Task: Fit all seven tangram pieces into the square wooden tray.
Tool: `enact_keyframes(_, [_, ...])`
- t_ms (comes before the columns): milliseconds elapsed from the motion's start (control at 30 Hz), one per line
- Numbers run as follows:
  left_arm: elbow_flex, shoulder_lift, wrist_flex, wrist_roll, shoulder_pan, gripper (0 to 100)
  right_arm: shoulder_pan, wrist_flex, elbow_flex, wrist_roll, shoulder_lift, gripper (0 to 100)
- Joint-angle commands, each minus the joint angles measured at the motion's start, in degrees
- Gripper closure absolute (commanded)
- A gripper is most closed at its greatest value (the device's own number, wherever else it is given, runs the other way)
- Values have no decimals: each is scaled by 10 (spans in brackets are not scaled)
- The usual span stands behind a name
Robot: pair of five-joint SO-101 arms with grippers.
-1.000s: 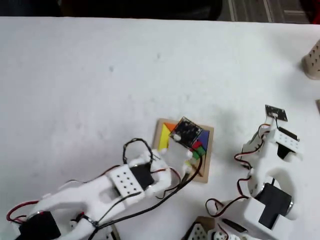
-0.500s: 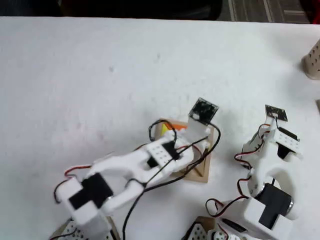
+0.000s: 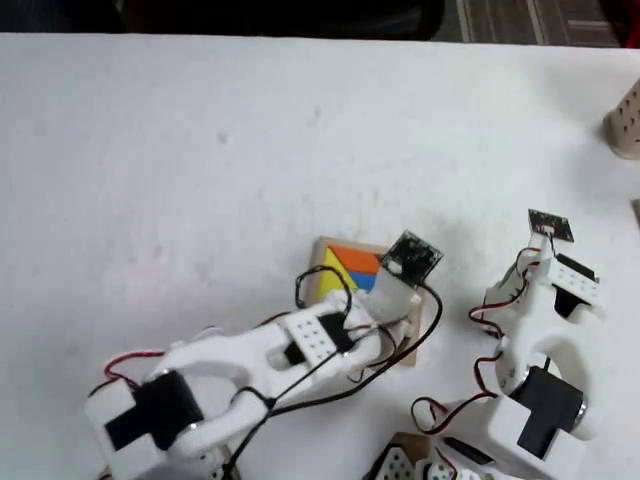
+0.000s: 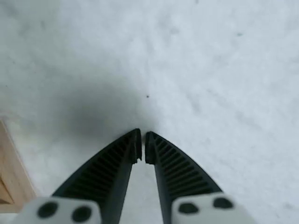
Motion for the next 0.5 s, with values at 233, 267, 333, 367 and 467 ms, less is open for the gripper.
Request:
enact_keyframes(233, [19,-111,11,-1,0,979,-15,4,-17,7,-1,981])
enact_keyframes(267, [26,-118,11,-1,-4,979,-14,4,-17,7,-1,981])
enact_keyframes(333, [41,-124,7,-3,-12,979,-14,5,-17,7,-1,981])
enact_keyframes(367, [46,-123,6,-4,-16,979,-14,5,-17,7,-1,981])
enact_keyframes(467, [47,-109,6,-4,-34,978,-15,5,-17,8,-1,981])
